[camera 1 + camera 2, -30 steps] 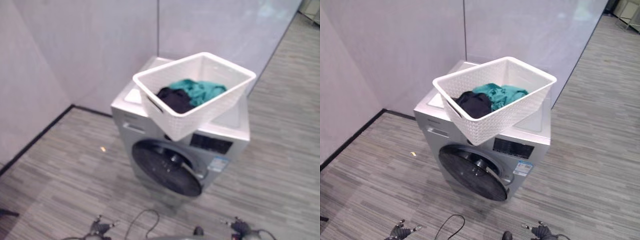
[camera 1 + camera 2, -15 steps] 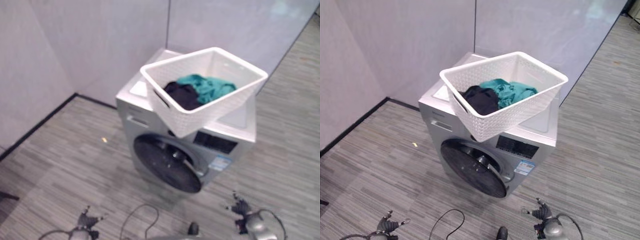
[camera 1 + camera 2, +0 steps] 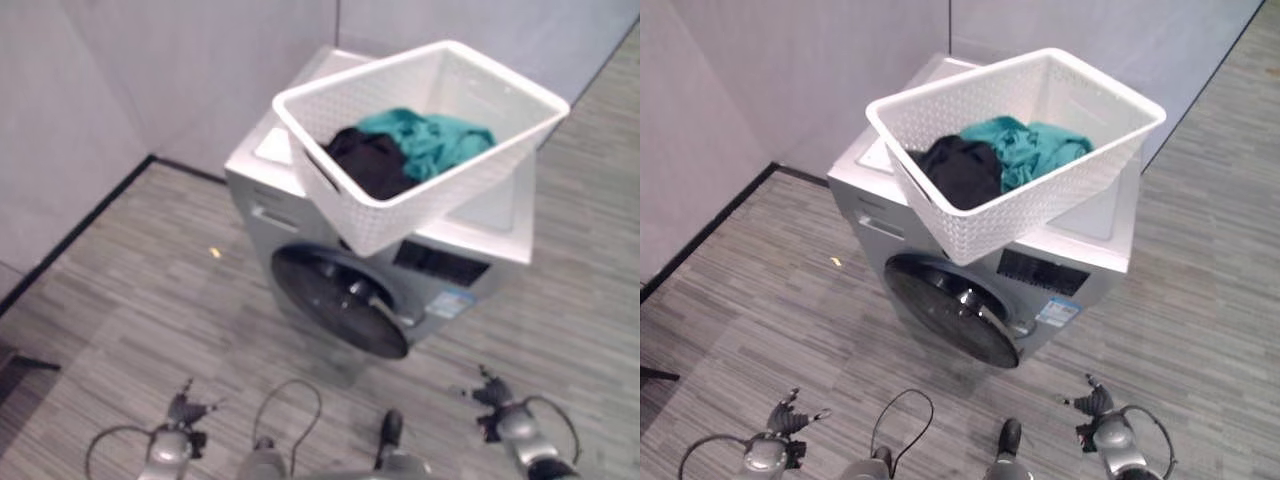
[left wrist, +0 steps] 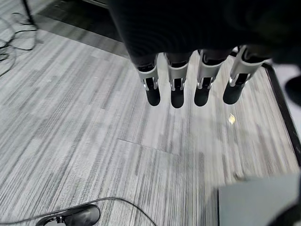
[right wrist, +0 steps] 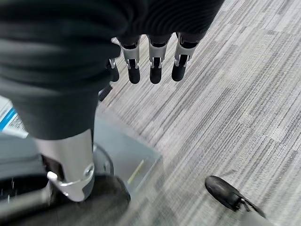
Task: Grab the laundry basket,head to the washer,open it,put in the laundry and shut it.
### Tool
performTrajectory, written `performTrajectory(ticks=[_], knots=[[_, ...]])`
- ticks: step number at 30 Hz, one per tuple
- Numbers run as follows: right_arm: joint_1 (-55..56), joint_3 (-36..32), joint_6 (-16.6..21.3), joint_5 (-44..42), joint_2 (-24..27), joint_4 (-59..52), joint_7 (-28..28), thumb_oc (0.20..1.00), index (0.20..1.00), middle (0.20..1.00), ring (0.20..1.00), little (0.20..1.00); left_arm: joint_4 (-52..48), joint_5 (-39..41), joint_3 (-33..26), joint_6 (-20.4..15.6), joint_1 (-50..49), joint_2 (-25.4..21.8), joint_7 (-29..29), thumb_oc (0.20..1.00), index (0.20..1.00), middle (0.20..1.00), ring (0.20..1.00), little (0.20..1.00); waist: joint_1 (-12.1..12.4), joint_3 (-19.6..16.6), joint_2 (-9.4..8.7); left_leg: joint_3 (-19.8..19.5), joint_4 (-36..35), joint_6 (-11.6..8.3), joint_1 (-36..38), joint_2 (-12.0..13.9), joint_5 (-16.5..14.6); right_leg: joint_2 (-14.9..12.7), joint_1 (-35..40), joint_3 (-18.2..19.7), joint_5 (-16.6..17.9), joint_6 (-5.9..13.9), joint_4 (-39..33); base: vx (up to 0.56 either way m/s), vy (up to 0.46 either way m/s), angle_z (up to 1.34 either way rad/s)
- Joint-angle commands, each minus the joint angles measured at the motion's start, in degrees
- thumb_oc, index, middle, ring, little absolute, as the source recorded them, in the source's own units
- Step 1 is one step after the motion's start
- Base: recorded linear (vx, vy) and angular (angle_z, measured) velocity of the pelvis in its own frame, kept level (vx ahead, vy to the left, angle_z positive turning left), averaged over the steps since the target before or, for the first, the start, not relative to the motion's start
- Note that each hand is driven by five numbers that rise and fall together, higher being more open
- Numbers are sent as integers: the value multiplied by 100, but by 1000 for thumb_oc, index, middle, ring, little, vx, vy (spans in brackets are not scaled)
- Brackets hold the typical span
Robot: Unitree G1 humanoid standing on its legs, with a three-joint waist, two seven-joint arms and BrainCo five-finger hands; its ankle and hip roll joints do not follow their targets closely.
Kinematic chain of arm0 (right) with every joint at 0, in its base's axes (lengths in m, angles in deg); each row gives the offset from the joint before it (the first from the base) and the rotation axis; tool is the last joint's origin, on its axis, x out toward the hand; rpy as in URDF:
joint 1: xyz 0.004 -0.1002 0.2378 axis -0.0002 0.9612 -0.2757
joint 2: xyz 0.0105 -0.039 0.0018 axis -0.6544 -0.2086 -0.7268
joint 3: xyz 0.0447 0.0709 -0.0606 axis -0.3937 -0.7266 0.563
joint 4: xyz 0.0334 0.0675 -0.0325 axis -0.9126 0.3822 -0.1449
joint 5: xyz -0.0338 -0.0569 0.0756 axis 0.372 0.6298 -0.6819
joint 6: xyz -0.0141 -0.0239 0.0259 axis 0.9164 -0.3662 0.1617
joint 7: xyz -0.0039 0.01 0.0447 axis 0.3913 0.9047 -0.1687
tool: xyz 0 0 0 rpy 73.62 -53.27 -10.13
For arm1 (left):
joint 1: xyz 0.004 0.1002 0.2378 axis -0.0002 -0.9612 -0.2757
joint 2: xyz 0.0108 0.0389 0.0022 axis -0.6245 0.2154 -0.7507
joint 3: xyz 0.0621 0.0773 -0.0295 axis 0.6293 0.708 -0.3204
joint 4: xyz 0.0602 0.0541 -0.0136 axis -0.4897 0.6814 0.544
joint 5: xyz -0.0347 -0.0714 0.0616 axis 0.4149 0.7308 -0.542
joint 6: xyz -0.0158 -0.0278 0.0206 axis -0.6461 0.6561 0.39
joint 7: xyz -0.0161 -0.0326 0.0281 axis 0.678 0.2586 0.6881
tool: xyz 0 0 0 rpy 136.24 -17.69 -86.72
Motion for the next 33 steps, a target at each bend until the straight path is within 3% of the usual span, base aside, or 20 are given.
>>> performTrajectory(ticks=[1,2,3,5,8,9,12,16,23,33], knots=[[-569,265,10,82,388,43,229,1000,1000,1000,1000,1000,-65,-106,13,-156,175,-304,-21,1000,1000,1000,1000,1000,5,190,76,62,136,422,-214,51,48,-737,-63,133,-501,577,981,-202,247,-65],[-649,351,-3,76,389,62,227,1000,1000,1000,1000,1000,-47,-47,-13,-127,219,-312,-54,1000,1000,1000,1000,1000,19,186,145,90,32,501,-198,16,207,-614,20,33,-757,445,1346,-129,167,-83],[-649,351,-3,76,389,62,227,1000,1000,1000,1000,1000,-47,-47,-14,-127,219,-313,-54,1000,1000,1000,1000,1000,17,184,144,89,30,501,-199,14,210,-616,18,32,-757,445,1347,-113,144,-58],[-587,372,0,86,367,48,189,1000,1000,1000,1000,1000,48,-19,-67,-98,183,-311,-46,1000,1000,1000,1000,1000,46,105,195,57,-148,572,-126,-18,339,-332,221,127,-1126,340,1686,-67,67,-12],[-493,393,24,123,283,67,150,1000,1000,1000,1000,1000,122,25,-197,-92,-12,-321,-33,1000,1000,1000,1000,1000,348,-169,85,127,-328,565,-183,-85,455,-202,929,-186,-1483,268,1388,-55,-38,-9],[-508,426,22,154,236,71,144,1000,1000,1000,1000,1000,113,26,-245,-82,-87,-304,-47,1000,1000,1000,1000,1000,438,-249,10,163,-370,550,-220,-104,495,-271,973,-250,-1336,317,1273,-33,-126,-51],[-564,587,43,225,182,-132,131,1000,1000,1000,1000,1000,129,9,-348,-86,-188,-307,-51,1000,1000,1000,1000,1000,664,-390,-188,314,-345,474,-338,13,532,-266,1150,-274,-1330,365,786,-45,-177,-52],[-449,612,42,418,312,-410,127,1000,1000,1000,1000,1000,106,24,-402,-109,-294,-284,-38,1000,1000,1000,1000,1000,660,-418,-257,195,-453,295,-409,135,707,-118,1325,-459,-1366,359,435,-7,-113,-23],[-659,501,57,464,615,-171,230,1000,1000,1000,1000,1000,-111,75,-276,-160,-473,-253,84,1000,1000,1000,1000,1000,663,-378,-179,-74,-773,175,-547,131,982,-52,1404,-864,-1351,385,289,-5,-36,33],[-2111,1059,72,253,634,941,411,1000,1000,1000,1000,1000,-375,352,-26,-311,-372,-426,49,1000,1000,1000,1000,1000,998,126,-2,-336,-599,116,-1461,33,1160,-85,859,-1023,-1298,332,318,-69,1,27]])
